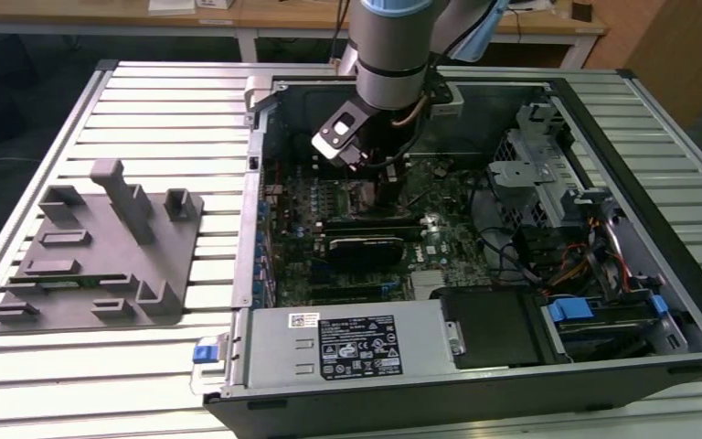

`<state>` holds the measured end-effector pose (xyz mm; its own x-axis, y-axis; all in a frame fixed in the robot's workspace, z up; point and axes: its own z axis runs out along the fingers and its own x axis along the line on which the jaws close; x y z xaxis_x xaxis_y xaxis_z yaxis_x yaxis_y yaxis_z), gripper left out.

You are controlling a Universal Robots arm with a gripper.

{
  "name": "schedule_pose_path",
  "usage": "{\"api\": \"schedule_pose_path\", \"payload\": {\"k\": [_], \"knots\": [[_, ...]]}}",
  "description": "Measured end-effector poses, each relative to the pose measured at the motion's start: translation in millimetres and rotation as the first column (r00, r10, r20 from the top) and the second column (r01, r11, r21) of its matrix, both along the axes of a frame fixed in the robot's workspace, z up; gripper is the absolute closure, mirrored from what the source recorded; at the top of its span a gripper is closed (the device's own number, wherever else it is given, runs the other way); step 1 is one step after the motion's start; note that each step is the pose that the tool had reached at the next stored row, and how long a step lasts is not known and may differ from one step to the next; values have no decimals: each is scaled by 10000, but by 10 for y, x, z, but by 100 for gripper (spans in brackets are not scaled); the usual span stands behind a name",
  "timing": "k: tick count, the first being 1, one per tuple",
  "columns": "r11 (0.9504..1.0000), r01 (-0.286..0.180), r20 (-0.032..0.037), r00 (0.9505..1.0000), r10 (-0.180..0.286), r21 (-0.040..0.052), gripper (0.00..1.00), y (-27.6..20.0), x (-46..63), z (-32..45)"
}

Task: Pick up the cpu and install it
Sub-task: 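Place the cpu into insertion slot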

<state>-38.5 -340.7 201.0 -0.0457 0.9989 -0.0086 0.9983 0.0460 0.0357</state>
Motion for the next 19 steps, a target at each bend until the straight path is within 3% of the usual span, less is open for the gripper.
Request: {"api": "schedule_pose_path", "payload": {"k": [6,19], "knots": [[9994,347,-2,9994,-347,42,46,1,-5,-26],[9985,547,-3,9985,-547,93,46,2,-25,-71]]}}
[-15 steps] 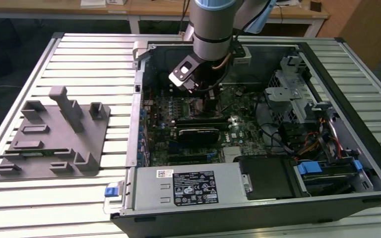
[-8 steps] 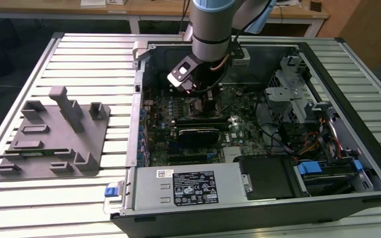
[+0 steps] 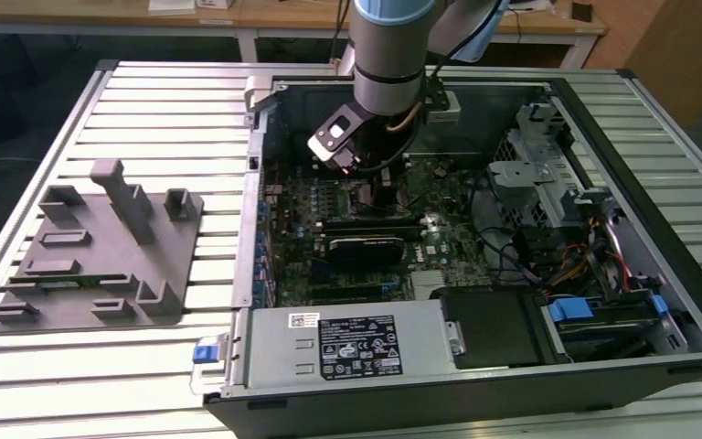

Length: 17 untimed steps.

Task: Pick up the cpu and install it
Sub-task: 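Place the cpu into insertion slot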

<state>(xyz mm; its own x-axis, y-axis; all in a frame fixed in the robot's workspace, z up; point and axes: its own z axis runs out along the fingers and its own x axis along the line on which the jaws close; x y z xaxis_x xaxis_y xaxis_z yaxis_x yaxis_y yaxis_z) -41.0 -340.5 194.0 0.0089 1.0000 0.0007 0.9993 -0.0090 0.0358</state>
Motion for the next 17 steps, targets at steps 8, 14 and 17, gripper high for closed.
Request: {"api": "schedule_pose_path", "payload": {"k": [8,14,17], "knots": [[10000,1,-1,10000,-1,2,46,0,0,-14],[9997,-239,-1,9997,239,2,46,-1,0,-15],[9997,-240,-2,9997,240,1,46,-1,-1,-18]]}}
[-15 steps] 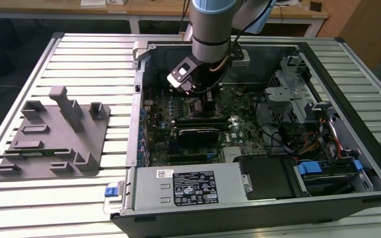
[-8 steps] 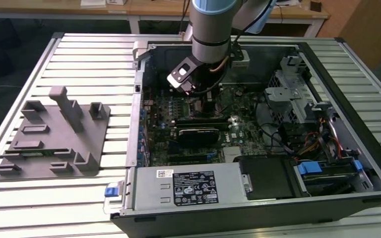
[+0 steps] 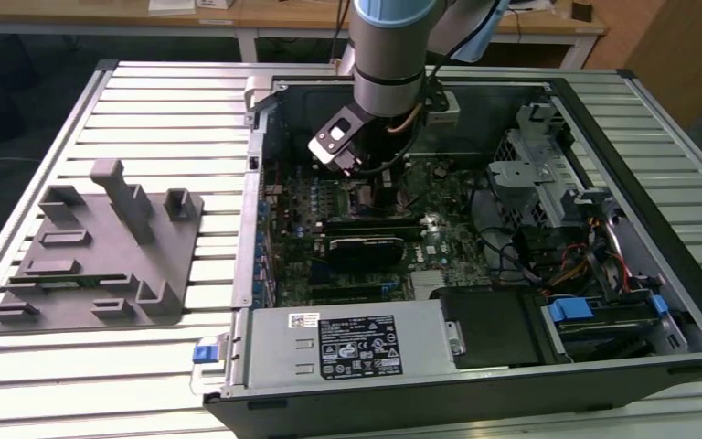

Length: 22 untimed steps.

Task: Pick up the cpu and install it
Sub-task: 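Place the cpu into insertion slot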

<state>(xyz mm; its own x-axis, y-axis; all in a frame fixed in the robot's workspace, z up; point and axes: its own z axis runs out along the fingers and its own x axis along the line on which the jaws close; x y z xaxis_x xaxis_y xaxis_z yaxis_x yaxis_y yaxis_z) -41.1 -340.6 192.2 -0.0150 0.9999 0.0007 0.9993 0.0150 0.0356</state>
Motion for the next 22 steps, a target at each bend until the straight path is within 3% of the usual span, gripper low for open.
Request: {"api": "schedule_pose_path", "payload": {"k": [22], "knots": [[10000,53,0,10000,-53,1,46,0,-1,-11]]}}
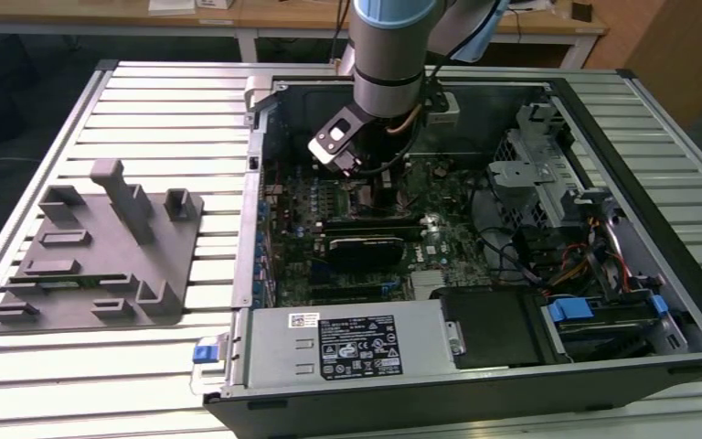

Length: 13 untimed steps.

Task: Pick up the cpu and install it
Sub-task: 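Place the cpu into insertion slot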

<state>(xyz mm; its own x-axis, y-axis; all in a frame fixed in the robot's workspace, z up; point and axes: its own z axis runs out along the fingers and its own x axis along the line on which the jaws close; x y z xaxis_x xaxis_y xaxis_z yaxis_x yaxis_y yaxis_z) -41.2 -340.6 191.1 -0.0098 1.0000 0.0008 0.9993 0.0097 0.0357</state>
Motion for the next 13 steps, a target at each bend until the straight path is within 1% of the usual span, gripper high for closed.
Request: {"api": "schedule_pose_path", "payload": {"k": [3,4,9,13], "knots": [[10000,0,1,10000,0,1,45,0,0,-1],[10000,0,1,10000,0,1,38,0,0,-1],[10000,0,0,10000,0,1,38,0,0,2],[10000,0,1,10000,0,2,38,1,0,22]]}}
